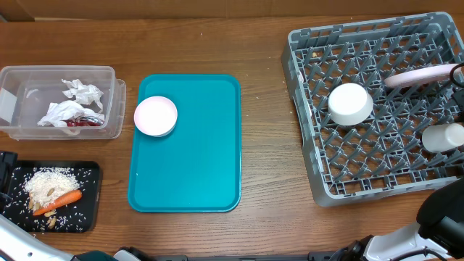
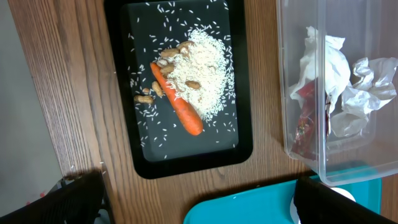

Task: Sort waste into correct bins and load items into the dishwasher
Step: 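Lower the white cup into the dish rack and open the right gripper, then move the right gripper left over the white bowl on the tray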

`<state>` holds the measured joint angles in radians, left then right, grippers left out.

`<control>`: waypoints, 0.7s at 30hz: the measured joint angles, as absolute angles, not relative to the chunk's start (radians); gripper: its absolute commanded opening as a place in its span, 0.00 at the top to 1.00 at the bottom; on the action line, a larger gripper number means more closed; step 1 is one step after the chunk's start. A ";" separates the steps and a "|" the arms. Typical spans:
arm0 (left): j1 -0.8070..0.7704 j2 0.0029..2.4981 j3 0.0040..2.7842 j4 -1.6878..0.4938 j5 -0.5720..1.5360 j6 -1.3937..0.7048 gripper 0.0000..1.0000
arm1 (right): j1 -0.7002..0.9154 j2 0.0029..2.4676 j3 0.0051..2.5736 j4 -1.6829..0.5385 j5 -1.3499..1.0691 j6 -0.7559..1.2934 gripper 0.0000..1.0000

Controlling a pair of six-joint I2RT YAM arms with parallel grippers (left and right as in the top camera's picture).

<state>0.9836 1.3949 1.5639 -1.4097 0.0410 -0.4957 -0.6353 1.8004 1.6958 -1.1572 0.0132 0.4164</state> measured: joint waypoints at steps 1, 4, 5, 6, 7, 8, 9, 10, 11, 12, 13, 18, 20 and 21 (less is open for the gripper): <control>0.984 1.395 1.564 -1.410 0.041 -0.496 0.00 | -0.635 1.796 1.696 -1.160 -0.021 0.417 0.18; 0.984 1.395 1.564 -1.410 0.041 -0.496 0.00 | -0.635 1.735 1.695 -1.156 -0.106 0.419 0.18; 0.984 1.395 1.564 -1.410 0.041 -0.496 0.00 | -0.635 1.710 1.695 -1.154 -0.125 0.419 0.18; 0.984 1.395 1.564 -1.410 0.041 -0.496 0.00 | -0.635 1.678 1.695 -1.151 -0.143 0.418 0.16; 0.984 1.395 1.564 -1.410 0.041 -0.496 0.00 | -0.635 1.618 1.695 -1.150 -0.168 0.419 0.14; 0.984 1.395 1.564 -1.410 0.041 -0.496 0.00 | -0.635 1.523 1.696 -1.147 -0.213 0.420 0.13; 0.984 1.395 1.564 -1.410 0.041 -0.496 0.00 | -0.635 1.473 1.696 -1.146 -0.245 0.418 0.14; 0.984 1.395 1.564 -1.410 0.041 -0.496 0.00 | -0.635 1.422 1.697 -1.146 -0.297 0.417 0.13; 0.984 1.395 1.564 -1.410 0.041 -0.496 0.00 | -0.634 1.380 1.699 -1.147 -0.350 0.416 0.13; 0.984 1.395 1.564 -1.410 0.041 -0.496 0.00 | -0.626 1.349 1.702 -1.145 -0.405 0.414 0.13; 0.984 1.395 1.564 -1.410 0.041 -0.496 0.00 | -0.615 1.333 1.703 -1.144 -0.437 0.413 0.13; 0.984 1.395 1.564 -1.410 0.041 -0.496 0.00 | -0.290 1.351 1.703 -1.096 -0.599 0.392 0.16; 0.984 1.395 1.564 -1.411 0.041 -0.496 0.00 | -0.076 1.388 1.700 -1.028 -0.560 0.363 0.14; 0.984 1.395 1.564 -1.410 0.041 -0.496 0.00 | 0.028 1.406 1.700 -1.004 -0.546 0.350 0.13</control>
